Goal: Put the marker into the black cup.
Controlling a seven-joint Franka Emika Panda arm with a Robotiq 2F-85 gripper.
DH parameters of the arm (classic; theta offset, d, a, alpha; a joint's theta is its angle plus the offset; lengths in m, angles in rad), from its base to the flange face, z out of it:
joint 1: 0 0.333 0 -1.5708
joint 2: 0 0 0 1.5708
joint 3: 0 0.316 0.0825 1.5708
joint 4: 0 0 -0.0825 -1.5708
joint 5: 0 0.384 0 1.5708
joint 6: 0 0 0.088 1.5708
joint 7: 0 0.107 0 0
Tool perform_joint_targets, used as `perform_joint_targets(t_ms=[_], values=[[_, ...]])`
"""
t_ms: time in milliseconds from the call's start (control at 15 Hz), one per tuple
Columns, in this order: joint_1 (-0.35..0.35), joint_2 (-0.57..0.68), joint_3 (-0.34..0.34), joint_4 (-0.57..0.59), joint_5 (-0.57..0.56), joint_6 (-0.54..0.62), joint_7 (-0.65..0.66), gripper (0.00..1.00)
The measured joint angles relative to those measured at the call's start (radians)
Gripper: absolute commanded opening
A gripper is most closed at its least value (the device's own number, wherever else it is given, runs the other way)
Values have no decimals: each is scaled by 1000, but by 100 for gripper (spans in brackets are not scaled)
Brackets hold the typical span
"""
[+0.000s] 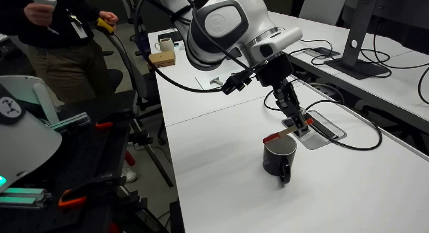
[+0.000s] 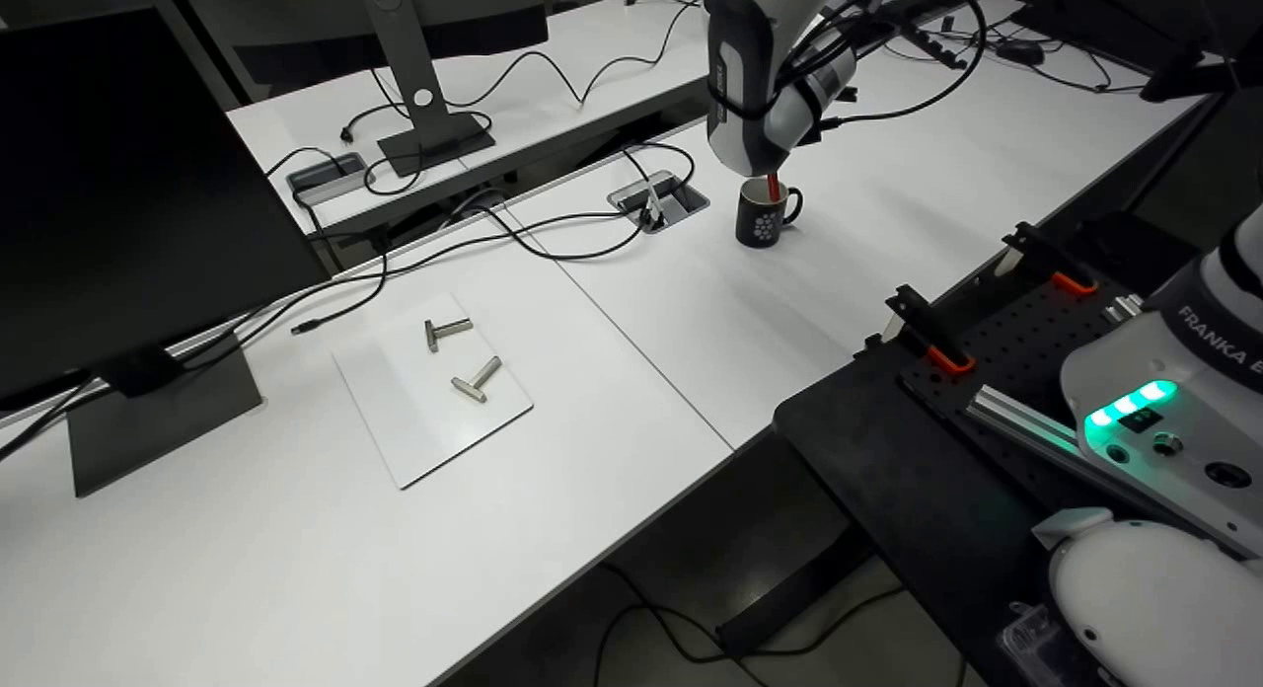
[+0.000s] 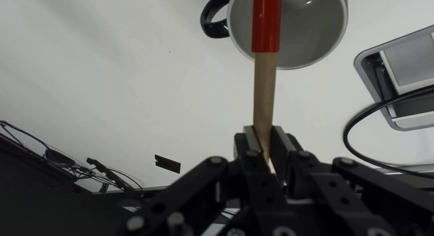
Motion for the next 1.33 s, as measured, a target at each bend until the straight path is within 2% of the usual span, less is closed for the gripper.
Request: perform_joint_targets(t_ms=[333, 1000, 1067, 1133, 1333], values=[[0, 35, -8, 27, 17, 0, 79, 4], [38, 114, -66, 68, 19, -8, 236, 4], [43, 121, -69, 70, 19, -11, 247, 39], [47, 127, -70, 71, 19, -13, 258, 40], [55, 138, -70, 73, 19, -17, 281, 62]])
